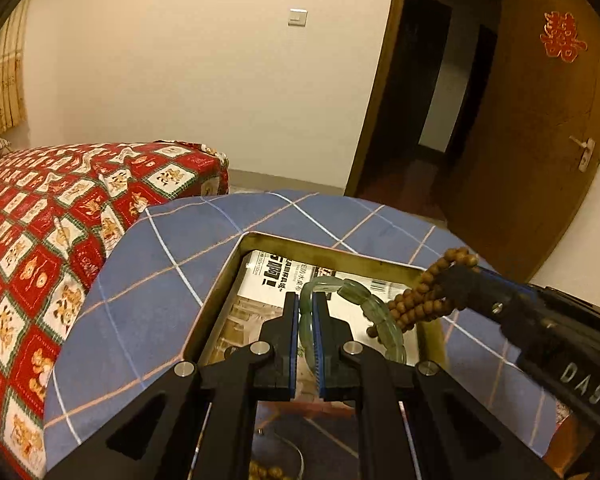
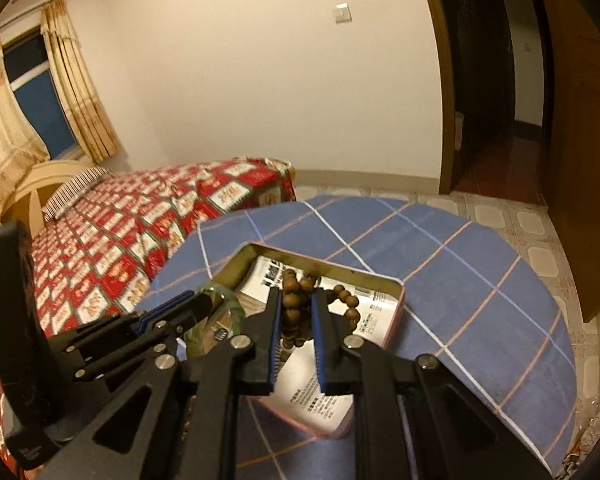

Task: Organize jewelry
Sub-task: 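Carry both items into the pink tin and open both grippers, then move both open grippers back toward the jewelry pile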

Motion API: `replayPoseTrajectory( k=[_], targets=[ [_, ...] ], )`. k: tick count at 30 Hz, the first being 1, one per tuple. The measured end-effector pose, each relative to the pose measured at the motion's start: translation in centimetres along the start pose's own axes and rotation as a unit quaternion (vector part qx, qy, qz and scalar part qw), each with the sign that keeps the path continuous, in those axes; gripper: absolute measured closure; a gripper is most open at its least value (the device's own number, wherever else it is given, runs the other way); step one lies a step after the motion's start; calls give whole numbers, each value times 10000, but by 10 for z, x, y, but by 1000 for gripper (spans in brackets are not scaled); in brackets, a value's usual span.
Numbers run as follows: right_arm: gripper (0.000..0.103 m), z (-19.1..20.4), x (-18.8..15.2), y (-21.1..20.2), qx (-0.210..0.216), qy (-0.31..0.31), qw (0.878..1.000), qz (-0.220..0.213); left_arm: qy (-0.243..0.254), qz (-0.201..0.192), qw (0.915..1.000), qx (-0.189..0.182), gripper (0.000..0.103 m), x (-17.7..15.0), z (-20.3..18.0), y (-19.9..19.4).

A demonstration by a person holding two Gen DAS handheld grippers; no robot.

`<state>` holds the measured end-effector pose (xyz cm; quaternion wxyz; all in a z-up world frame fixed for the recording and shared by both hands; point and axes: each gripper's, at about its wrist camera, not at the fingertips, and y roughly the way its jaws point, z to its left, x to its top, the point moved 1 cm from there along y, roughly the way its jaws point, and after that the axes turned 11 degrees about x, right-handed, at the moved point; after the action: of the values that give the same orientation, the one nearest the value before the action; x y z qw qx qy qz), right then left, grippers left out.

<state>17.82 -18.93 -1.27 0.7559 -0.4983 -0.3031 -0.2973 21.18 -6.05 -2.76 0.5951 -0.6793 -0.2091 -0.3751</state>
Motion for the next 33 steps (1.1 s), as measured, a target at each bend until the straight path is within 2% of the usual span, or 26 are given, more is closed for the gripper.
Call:
replayPoseTrajectory(
  k=[5, 9, 10, 11, 13, 14, 15, 16, 18, 25, 33],
  targets=[
    [86, -12, 0, 18, -177, 7, 9996, 215, 92, 117, 9999, 88, 97, 2, -4, 21],
    [84, -20, -2, 25, -199, 54, 9992, 340, 171, 208, 9991, 324, 95, 0, -5, 33],
    [77, -21, -2, 26, -183, 71, 9991, 365, 164, 263, 9989, 339, 94, 0, -4, 35],
    [59, -22, -2, 27, -165, 97, 9990, 405, 138, 355, 9987, 338, 90, 0, -4, 37],
    [33, -22, -1, 25, -204, 132, 9990, 375, 134, 426, 9982, 390, 75, 1, -4, 39],
    [27, -22, 0, 22, -256, 136, 9991, 293, 157, 440, 9978, 474, 57, 1, -4, 38],
    [27, -22, 1, 17, -264, 119, 9994, 210, 170, 391, 9975, 559, 41, 1, -3, 35],
    [27, -21, 1, 13, -283, 90, 9994, 155, 163, 283, 9976, 608, 38, 1, -3, 30],
    [27, -17, 3, 6, -396, 40, 9991, 115, 159, 77, 9977, 657, 37, 3, -2, 18],
    [27, -2, 0, -14, -545, -23, 9985, 11, 181, -51, 9944, 1041, 36, -5, 5, -13],
    [27, 19, -19, -25, -715, -232, 9972, 18, -262, -42, 9944, 1020, 36, -37, 20, -47]
  ],
)
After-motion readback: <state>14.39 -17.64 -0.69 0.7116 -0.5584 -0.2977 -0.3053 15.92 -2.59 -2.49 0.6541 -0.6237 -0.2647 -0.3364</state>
